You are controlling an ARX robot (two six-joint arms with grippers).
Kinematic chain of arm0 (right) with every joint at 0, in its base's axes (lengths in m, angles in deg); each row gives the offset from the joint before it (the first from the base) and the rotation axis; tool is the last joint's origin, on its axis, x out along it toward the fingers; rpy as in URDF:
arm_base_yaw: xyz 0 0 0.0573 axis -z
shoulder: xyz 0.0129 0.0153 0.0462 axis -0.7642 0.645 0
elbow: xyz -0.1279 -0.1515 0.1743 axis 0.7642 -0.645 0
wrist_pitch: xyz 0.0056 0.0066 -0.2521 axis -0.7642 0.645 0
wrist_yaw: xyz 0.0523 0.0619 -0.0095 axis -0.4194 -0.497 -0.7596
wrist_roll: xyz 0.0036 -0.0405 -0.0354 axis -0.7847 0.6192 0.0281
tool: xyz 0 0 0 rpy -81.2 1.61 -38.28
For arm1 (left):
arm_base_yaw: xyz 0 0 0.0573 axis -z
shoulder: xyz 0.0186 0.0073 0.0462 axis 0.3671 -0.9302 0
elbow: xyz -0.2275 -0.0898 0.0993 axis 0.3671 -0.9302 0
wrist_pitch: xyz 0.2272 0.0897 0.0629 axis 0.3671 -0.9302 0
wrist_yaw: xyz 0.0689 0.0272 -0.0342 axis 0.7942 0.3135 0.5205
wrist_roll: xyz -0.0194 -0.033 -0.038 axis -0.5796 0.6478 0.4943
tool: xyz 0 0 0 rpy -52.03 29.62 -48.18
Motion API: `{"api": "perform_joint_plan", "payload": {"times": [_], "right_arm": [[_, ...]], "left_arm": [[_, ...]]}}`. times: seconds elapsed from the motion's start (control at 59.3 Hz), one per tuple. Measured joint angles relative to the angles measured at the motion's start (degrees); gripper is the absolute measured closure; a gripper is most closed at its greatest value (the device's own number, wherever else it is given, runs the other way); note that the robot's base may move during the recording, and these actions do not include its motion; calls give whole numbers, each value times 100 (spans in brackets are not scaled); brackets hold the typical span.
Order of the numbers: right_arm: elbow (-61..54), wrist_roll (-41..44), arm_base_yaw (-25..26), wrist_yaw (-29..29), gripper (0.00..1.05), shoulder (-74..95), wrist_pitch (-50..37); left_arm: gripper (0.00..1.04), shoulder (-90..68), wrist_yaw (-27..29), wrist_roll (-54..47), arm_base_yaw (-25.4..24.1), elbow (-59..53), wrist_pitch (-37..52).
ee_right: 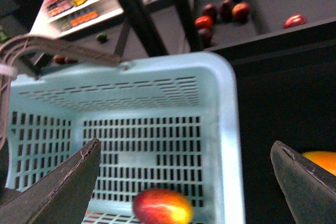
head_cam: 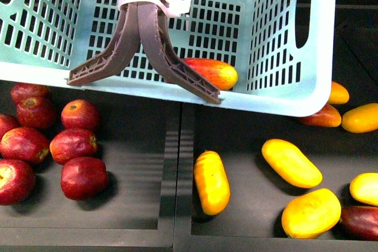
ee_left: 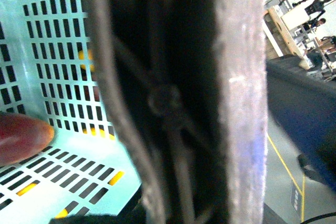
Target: Pick mango and avocado into basket
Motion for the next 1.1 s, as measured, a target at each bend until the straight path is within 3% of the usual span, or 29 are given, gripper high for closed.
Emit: {"api": "perform_joint_plan", "payload": {"times": [0.101, 0.169, 0.236, 0.371, 0.557, 0.692, 0.894, 1.097], "right_arm": [[-671, -59, 507, 570, 9, -1307, 767], [-1163, -48, 459, 975, 9, -2157, 1333], [-1515, 20, 358, 984, 9, -2776, 1576], [-2190, 1292, 634, 133, 30, -3373, 308], [-2964, 2085, 1075, -297, 69, -3877, 142], [-3049, 2170, 1141, -326, 50, -3980, 133], [-3049, 2201, 1143, -330, 8, -3982, 131], [-3053, 2205, 1143, -313, 9, -3985, 129]], "left_arm": [[93, -2, 7, -2, 15, 0, 0], [93, -2, 15, 0, 13, 0, 0], [93, -2, 20, -13, 15, 0, 0], [93, -2, -22, -4, 37, 0, 0], [93, -4, 9, -7, 20, 0, 0], [93, -4, 13, 2, 22, 0, 0], [93, -4, 7, 2, 22, 0, 0], [93, -4, 9, 0, 33, 0, -2]]}}
